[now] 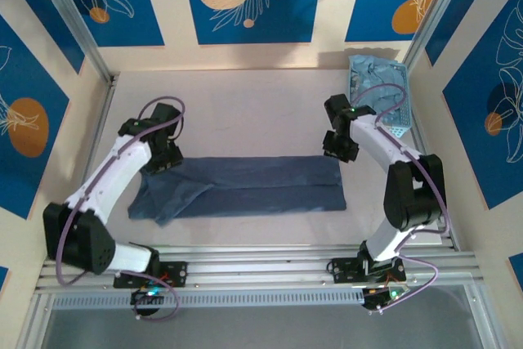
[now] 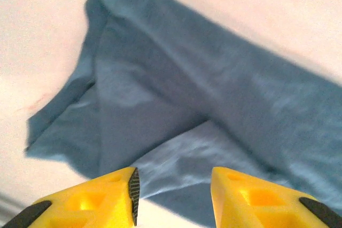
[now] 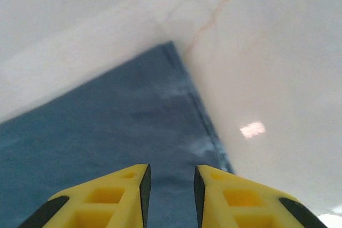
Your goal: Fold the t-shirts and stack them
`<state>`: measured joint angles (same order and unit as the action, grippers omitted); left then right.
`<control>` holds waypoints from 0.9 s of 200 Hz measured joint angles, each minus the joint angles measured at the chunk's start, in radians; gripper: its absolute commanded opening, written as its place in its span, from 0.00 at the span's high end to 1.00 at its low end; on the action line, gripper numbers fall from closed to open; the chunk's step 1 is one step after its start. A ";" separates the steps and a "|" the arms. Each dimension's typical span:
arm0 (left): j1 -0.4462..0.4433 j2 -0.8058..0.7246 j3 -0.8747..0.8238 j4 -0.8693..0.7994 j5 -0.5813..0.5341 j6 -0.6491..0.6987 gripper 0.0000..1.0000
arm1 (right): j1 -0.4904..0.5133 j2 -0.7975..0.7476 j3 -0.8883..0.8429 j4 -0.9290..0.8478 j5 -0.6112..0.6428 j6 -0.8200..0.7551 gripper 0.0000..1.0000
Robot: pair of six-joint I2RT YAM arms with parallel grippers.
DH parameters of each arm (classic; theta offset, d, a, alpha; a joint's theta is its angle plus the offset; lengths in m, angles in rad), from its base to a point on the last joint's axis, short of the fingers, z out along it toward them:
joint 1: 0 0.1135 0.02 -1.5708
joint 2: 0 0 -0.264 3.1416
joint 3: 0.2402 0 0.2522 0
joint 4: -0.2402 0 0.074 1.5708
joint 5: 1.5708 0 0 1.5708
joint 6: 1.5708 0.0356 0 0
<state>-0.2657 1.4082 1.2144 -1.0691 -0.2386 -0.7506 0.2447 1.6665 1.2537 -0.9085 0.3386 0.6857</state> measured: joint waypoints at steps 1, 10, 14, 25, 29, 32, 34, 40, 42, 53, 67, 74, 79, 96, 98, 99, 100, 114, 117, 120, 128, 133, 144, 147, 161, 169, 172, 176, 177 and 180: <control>0.005 0.011 0.005 0.006 0.003 0.000 0.64 | 0.000 0.002 0.001 0.001 -0.002 -0.001 0.76; 0.033 0.068 0.028 0.037 0.023 0.002 0.64 | 0.000 0.030 0.013 0.018 -0.037 0.006 0.77; 0.044 0.090 0.036 0.049 0.028 0.004 0.64 | 0.000 0.043 0.015 0.026 -0.052 0.009 0.77; 0.087 0.156 0.055 0.088 0.056 0.008 0.64 | -0.003 0.079 0.018 0.042 -0.095 0.014 0.78; 0.108 0.182 0.059 0.101 0.065 0.009 0.64 | -0.004 0.095 0.019 0.045 -0.109 0.014 0.78; 0.120 0.197 0.062 0.109 0.071 0.009 0.64 | -0.004 0.106 0.022 0.045 -0.117 0.017 0.78; 0.128 0.207 0.063 0.113 0.073 0.010 0.64 | -0.004 0.113 0.023 0.046 -0.122 0.018 0.78; 0.159 0.240 0.068 0.125 0.085 0.013 0.63 | -0.004 0.136 0.029 0.045 -0.136 0.020 0.79; 0.167 0.248 0.069 0.127 0.089 0.016 0.63 | -0.004 0.148 0.033 0.045 -0.143 0.021 0.79; 0.222 0.298 0.073 0.145 0.109 0.024 0.62 | -0.006 0.193 0.048 0.045 -0.162 0.022 0.79; 0.286 0.344 0.073 0.163 0.141 0.035 0.62 | -0.010 0.237 0.062 0.045 -0.180 0.022 0.79; 0.313 0.362 0.073 0.172 0.154 0.044 0.62 | -0.012 0.252 0.067 0.044 -0.186 0.023 0.79; 0.328 0.372 0.074 0.176 0.163 0.049 0.63 | -0.014 0.264 0.071 0.044 -0.190 0.025 0.79; 0.368 0.411 0.079 0.182 0.172 0.067 0.64 | -0.020 0.289 0.079 0.037 -0.191 0.029 0.79; 0.371 0.415 0.080 0.183 0.173 0.071 0.64 | -0.021 0.291 0.080 0.035 -0.191 0.029 0.79; 0.372 0.416 0.080 0.184 0.174 0.072 0.64 | -0.021 0.292 0.080 0.034 -0.191 0.029 0.79; 0.373 0.417 0.080 0.184 0.174 0.073 0.64 | -0.021 0.294 0.081 0.034 -0.192 0.029 0.79; 0.393 0.444 0.080 0.193 0.175 0.081 0.68 | -0.026 0.301 0.093 0.023 -0.194 0.032 0.79; 0.397 0.448 0.079 0.195 0.175 0.082 0.69 | -0.027 0.303 0.095 0.021 -0.193 0.033 0.79; 0.402 0.452 0.078 0.196 0.175 0.085 0.70 | -0.027 0.304 0.097 0.020 -0.193 0.033 0.79; 0.409 0.459 0.073 0.200 0.175 0.089 0.72 | -0.029 0.309 0.103 0.013 -0.193 0.033 0.79; 0.413 0.460 0.071 0.201 0.176 0.096 0.72 | -0.029 0.314 0.107 0.008 -0.193 0.034 0.79; 0.424 0.469 0.068 0.200 0.177 0.100 0.70 | -0.029 0.317 0.114 0.001 -0.193 0.036 0.79; 0.426 0.471 0.068 0.200 0.178 0.104 0.69 | -0.029 0.318 0.115 -0.001 -0.193 0.037 0.79; 0.435 0.474 0.068 0.200 0.179 0.115 0.63 | -0.029 0.320 0.119 -0.004 -0.193 0.037 0.78; 0.434 0.468 0.069 0.198 0.177 0.127 0.59 | -0.028 0.320 0.119 -0.004 -0.190 0.036 0.78; 0.434 0.465 0.068 0.199 0.176 0.123 0.58 | -0.026 0.320 0.119 -0.004 -0.190 0.036 0.78; 0.433 0.454 0.068 0.198 0.174 0.134 0.57 | -0.024 0.319 0.119 -0.003 -0.189 0.036 0.78; 0.431 0.451 0.067 0.199 0.174 0.131 0.57 | -0.023 0.319 0.119 -0.003 -0.189 0.035 0.78; 0.430 0.444 0.066 0.199 0.171 0.133 0.57 | -0.021 0.319 0.119 -0.002 -0.187 0.035 0.78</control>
<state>0.1646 1.8519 1.2804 -0.8700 -0.0677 -0.6174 0.2234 1.9858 1.3727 -0.9108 0.1513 0.7208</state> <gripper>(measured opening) 0.409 0.219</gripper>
